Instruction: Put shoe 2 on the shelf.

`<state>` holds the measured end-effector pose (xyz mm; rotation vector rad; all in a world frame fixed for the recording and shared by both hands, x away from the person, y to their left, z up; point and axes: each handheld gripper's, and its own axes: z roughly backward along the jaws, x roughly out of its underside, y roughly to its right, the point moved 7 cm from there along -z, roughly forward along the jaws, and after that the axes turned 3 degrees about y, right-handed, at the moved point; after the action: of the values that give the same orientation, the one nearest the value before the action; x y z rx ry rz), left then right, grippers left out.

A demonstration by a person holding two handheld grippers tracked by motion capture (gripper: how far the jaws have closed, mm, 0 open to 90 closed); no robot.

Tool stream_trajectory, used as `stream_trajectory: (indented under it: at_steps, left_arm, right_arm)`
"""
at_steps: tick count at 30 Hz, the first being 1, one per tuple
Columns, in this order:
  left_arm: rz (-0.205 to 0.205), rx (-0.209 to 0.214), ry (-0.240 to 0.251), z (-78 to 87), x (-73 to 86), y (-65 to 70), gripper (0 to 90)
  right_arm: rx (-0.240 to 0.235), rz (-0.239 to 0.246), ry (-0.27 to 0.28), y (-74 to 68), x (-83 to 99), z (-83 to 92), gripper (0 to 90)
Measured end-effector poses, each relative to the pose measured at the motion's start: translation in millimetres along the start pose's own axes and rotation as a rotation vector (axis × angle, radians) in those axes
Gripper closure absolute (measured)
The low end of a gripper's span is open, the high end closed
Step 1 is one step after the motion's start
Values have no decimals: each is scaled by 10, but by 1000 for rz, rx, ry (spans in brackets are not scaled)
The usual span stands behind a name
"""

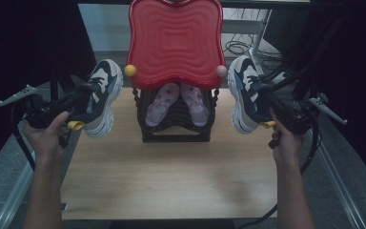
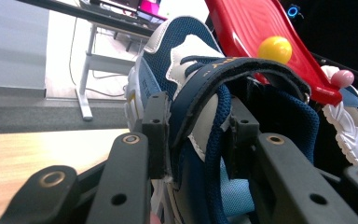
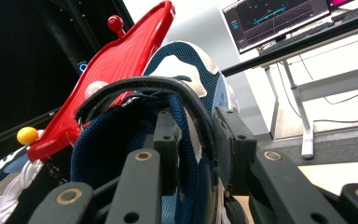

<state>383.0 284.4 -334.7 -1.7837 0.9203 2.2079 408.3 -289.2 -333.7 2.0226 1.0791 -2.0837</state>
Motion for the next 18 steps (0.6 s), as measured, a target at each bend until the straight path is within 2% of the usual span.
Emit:
stream_trajectory:
  at_steps: [7, 11, 18]
  left_arm:
    - [3, 3, 11, -13, -116, 9, 672]
    - [-23, -4, 16, -43, -260, 48, 672]
    - [-28, 4, 33, -72, -444, 99, 672]
  right_arm:
    - [9, 10, 9, -12, -106, -15, 717]
    - [3, 19, 21, -81, -223, -63, 716]
    - [-8, 46, 34, -210, -398, -119, 716]
